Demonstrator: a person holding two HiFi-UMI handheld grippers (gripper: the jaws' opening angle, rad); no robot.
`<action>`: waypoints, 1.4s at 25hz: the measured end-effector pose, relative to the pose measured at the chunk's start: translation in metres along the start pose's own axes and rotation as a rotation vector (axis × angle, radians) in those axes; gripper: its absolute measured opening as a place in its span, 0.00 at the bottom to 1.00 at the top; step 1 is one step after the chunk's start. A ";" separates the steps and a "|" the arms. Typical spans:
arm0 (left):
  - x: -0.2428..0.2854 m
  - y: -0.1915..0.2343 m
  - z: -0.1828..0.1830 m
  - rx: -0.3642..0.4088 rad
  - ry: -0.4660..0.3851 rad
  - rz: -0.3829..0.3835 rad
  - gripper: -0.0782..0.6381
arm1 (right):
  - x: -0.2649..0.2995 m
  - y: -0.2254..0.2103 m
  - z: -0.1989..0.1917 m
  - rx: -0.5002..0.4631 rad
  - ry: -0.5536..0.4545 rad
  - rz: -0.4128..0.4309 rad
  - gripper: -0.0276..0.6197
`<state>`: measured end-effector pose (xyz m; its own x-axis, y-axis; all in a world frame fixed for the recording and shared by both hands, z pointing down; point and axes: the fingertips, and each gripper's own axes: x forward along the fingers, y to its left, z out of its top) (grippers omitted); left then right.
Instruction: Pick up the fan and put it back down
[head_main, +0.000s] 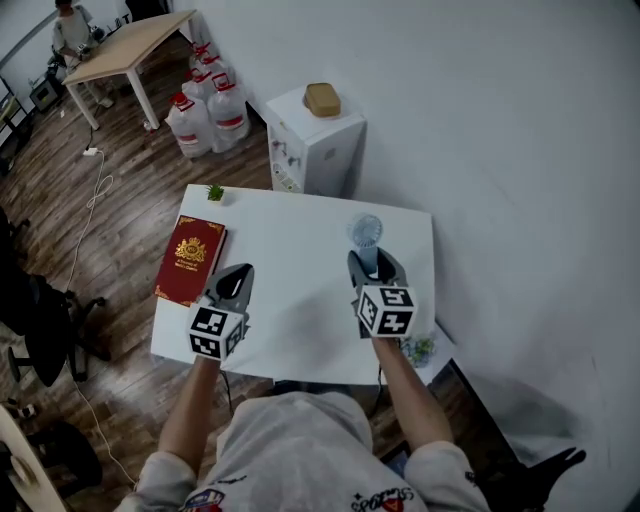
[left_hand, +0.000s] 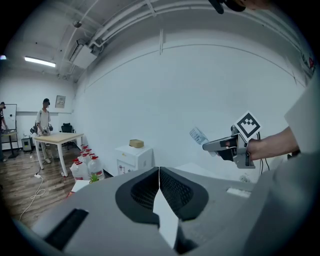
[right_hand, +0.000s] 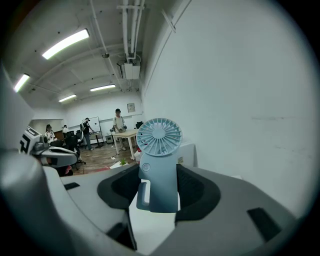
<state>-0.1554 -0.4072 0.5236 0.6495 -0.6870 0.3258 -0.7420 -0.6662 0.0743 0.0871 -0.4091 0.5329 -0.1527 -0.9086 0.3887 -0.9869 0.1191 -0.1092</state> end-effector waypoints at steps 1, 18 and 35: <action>0.000 -0.003 0.002 0.003 -0.005 -0.006 0.12 | -0.007 0.001 0.006 -0.002 -0.018 -0.001 0.38; 0.003 -0.020 0.024 0.017 -0.042 -0.066 0.12 | -0.082 0.008 0.043 -0.019 -0.127 -0.022 0.38; 0.042 -0.033 0.004 0.006 0.024 -0.130 0.12 | -0.062 -0.050 -0.027 0.040 0.015 -0.121 0.38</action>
<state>-0.1031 -0.4157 0.5308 0.7362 -0.5876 0.3359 -0.6505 -0.7512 0.1116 0.1448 -0.3476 0.5391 -0.0339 -0.9093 0.4148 -0.9953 -0.0071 -0.0970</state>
